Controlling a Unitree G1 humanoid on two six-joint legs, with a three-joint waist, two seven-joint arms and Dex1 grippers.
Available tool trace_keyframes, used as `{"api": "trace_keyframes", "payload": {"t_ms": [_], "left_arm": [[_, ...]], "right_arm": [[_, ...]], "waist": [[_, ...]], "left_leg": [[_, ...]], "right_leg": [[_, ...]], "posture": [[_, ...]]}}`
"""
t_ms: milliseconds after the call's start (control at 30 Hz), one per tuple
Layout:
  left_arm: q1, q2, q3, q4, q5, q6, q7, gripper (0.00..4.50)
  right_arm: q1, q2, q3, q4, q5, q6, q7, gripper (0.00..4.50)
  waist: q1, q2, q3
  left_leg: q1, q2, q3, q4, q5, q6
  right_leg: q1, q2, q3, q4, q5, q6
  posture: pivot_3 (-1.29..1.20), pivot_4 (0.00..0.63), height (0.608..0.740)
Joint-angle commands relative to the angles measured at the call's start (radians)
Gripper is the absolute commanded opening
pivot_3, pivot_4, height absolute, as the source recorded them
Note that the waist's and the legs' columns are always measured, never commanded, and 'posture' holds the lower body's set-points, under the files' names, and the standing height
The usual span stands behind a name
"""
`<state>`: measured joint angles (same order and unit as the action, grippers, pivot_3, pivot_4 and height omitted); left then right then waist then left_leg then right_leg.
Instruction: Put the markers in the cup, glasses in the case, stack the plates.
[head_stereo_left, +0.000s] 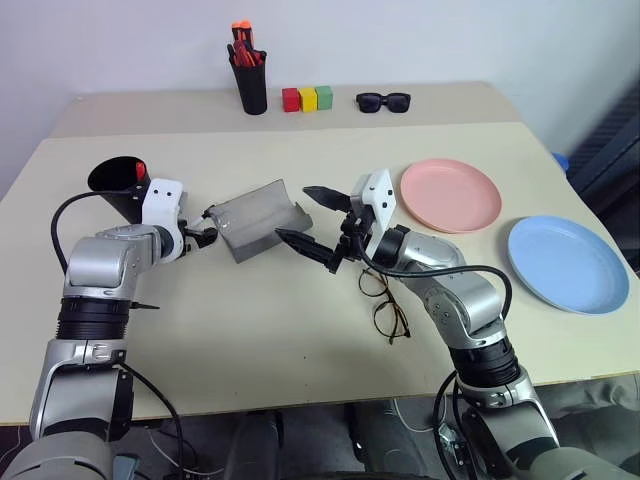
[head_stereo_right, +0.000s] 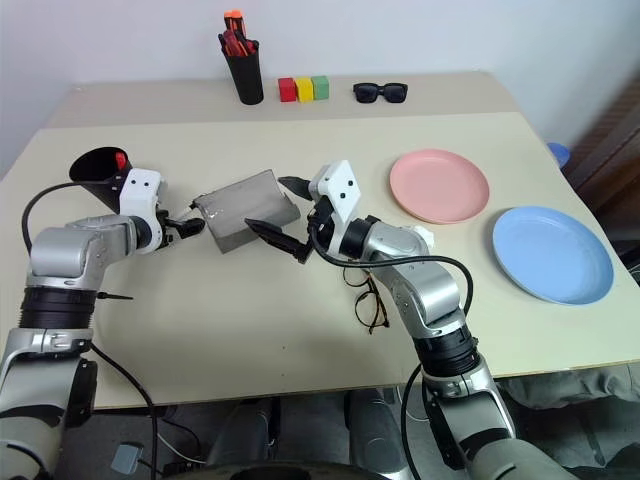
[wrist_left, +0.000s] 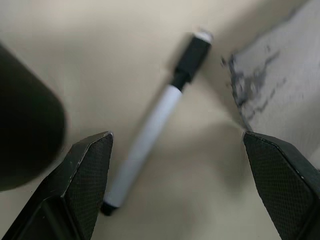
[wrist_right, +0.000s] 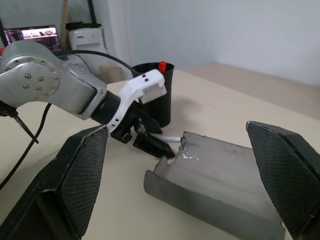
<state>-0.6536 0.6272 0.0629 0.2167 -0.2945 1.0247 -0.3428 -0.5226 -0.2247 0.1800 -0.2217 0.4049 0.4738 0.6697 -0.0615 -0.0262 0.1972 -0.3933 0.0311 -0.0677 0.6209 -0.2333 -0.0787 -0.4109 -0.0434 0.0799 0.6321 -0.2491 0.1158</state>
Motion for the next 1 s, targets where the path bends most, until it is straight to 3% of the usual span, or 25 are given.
{"api": "trace_keyframes", "payload": {"t_ms": [33,233,467,633,767,900,1000], "left_arm": [[-0.005,0.017,0.003,0.005,0.02,0.007,-0.016,2.92],[0.036,0.033,0.015,-0.04,0.029,0.03,-0.029,0.03],[0.154,0.076,0.066,-0.24,0.002,0.104,-0.055,0.03],[0.287,0.108,0.192,-0.476,-0.058,0.161,-0.087,0.03],[0.397,0.115,0.302,-0.668,-0.131,0.096,-0.16,0.03],[0.461,0.119,0.353,-0.741,-0.158,-0.008,-0.21,0.03],[0.423,0.062,0.444,-0.745,-0.179,-0.142,-0.183,0.03]], "right_arm": [[-0.003,-0.001,-0.01,-0.049,0.004,-0.011,-0.007,4.5],[-0.002,0.002,-0.006,-0.048,0.004,-0.013,-0.009,4.5],[-0.007,0.003,-0.004,-0.043,0.006,-0.015,-0.002,4.5],[-0.005,-0.001,-0.006,-0.046,0.008,-0.012,0.002,4.5],[-0.01,0.0,-0.003,-0.041,0.009,-0.012,0.007,4.5],[-0.018,0.003,0.0,-0.031,0.008,-0.015,0.013,4.5],[-0.031,0.007,0.001,-0.019,0.006,-0.019,0.017,4.5]], "waist": [[-0.001,0.0,0.0],[-0.004,0.0,0.0],[-0.009,0.0,0.0],[-0.008,0.0,0.0],[-0.004,0.0,0.0],[-0.004,0.0,0.0],[-0.004,0.0,0.0]], "left_leg": [[0.0,0.0,0.0,0.0,0.0,0.0],[0.0,0.0,0.0,0.0,0.0,0.0],[0.0,0.0,0.0,0.0,0.0,0.0],[0.0,0.0,0.0,0.0,0.0,0.0],[0.0,0.0,0.001,0.0,0.0,0.0],[0.0,0.0,0.001,0.0,0.0,0.0],[0.0,0.0,0.001,0.0,0.0,0.0]], "right_leg": [[0.0,0.0,0.0,0.0,0.0,0.0],[0.0,0.0,0.0,0.0,0.0,0.0],[0.0,0.0,0.0,0.0,0.0,0.0],[0.0,0.0,0.0,0.0,0.0,0.0],[0.0,-0.001,0.0,-0.001,0.0,0.0],[0.0,-0.001,0.0,-0.001,-0.002,-0.004],[0.0,-0.001,0.0,-0.001,-0.002,-0.004]], "posture": [[0.0,0.15,0.74],[0.0,0.15,0.74],[0.0,0.15,0.74],[0.0,0.15,0.74],[0.0,0.15,0.74],[0.0,0.15,0.74],[0.0,0.15,0.74]]}}
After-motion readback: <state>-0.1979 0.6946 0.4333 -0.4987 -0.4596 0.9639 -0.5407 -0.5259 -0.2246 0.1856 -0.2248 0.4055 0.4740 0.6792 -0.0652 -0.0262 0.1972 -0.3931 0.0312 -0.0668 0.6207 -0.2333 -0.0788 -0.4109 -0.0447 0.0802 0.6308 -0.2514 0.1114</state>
